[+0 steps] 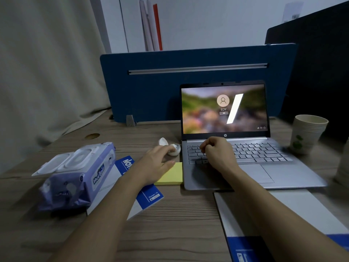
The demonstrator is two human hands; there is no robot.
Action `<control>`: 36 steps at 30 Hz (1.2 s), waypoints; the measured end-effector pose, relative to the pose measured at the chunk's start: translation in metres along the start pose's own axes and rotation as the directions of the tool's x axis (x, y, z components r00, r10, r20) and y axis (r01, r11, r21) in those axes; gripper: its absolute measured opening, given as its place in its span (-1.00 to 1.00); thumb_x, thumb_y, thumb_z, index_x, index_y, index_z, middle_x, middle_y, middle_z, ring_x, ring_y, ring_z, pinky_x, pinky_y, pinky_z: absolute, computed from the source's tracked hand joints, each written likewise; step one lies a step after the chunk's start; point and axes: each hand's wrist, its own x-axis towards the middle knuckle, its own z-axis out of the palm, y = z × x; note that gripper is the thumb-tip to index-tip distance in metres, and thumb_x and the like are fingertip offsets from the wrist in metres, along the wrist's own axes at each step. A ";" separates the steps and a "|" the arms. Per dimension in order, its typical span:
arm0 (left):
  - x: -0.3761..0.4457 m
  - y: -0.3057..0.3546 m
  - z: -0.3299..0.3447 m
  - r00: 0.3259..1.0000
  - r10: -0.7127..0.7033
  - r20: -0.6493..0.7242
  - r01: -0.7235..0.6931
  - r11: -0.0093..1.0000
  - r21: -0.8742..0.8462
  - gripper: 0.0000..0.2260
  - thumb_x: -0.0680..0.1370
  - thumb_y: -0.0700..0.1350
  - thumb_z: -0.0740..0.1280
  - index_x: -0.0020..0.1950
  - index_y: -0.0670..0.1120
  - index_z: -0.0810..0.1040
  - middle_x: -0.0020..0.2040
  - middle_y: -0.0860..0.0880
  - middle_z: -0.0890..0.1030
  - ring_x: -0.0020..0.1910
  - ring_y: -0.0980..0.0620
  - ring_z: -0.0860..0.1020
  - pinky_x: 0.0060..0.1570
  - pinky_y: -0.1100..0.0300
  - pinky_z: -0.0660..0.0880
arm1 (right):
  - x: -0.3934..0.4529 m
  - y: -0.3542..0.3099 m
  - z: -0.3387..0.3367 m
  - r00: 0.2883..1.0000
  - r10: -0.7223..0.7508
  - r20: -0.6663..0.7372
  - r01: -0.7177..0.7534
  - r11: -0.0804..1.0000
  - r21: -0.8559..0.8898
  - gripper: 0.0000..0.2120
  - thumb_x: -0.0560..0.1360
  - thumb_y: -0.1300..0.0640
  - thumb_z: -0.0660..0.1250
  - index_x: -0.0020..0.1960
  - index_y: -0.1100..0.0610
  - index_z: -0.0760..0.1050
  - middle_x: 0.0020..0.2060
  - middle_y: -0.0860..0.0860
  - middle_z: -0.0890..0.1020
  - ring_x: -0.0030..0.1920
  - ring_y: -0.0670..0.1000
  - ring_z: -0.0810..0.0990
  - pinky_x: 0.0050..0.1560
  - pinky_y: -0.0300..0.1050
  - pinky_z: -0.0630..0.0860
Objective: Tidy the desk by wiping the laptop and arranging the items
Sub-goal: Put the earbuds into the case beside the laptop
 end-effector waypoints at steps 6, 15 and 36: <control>0.000 0.002 0.001 1.000 0.015 0.026 -0.016 0.999 0.038 -0.55 0.61 0.20 0.12 0.48 0.31 0.09 0.40 0.04 0.39 0.32 0.05 0.34 0.24 -0.03 0.37 | 0.000 -0.001 0.000 1.000 -0.001 0.013 0.002 1.000 -0.005 -0.72 0.38 0.30 0.16 -0.24 0.04 0.60 -0.29 0.03 0.69 -0.29 -0.02 0.60 -0.24 -0.14 0.48; -0.001 0.007 -0.005 0.996 -0.025 -0.089 0.023 0.999 -0.030 -0.67 0.61 0.02 0.25 0.36 0.06 0.37 0.20 0.00 0.49 0.13 0.05 0.47 0.13 0.05 0.47 | 0.000 -0.001 0.001 1.000 -0.016 0.010 0.016 1.000 -0.023 -0.72 0.40 0.29 0.17 -0.22 0.03 0.61 -0.26 0.02 0.69 -0.26 -0.04 0.60 -0.28 -0.18 0.40; 0.002 -0.007 -0.009 0.938 0.099 -0.332 -0.079 0.994 0.073 -0.72 0.55 -0.20 0.33 0.24 0.02 0.55 0.26 0.03 0.48 0.24 -0.02 0.32 0.18 0.15 0.25 | -0.004 -0.004 0.000 0.998 -0.050 0.032 0.052 0.998 -0.047 -0.73 0.41 0.28 0.18 -0.22 0.01 0.60 -0.25 0.04 0.70 -0.21 0.02 0.63 -0.11 -0.07 0.56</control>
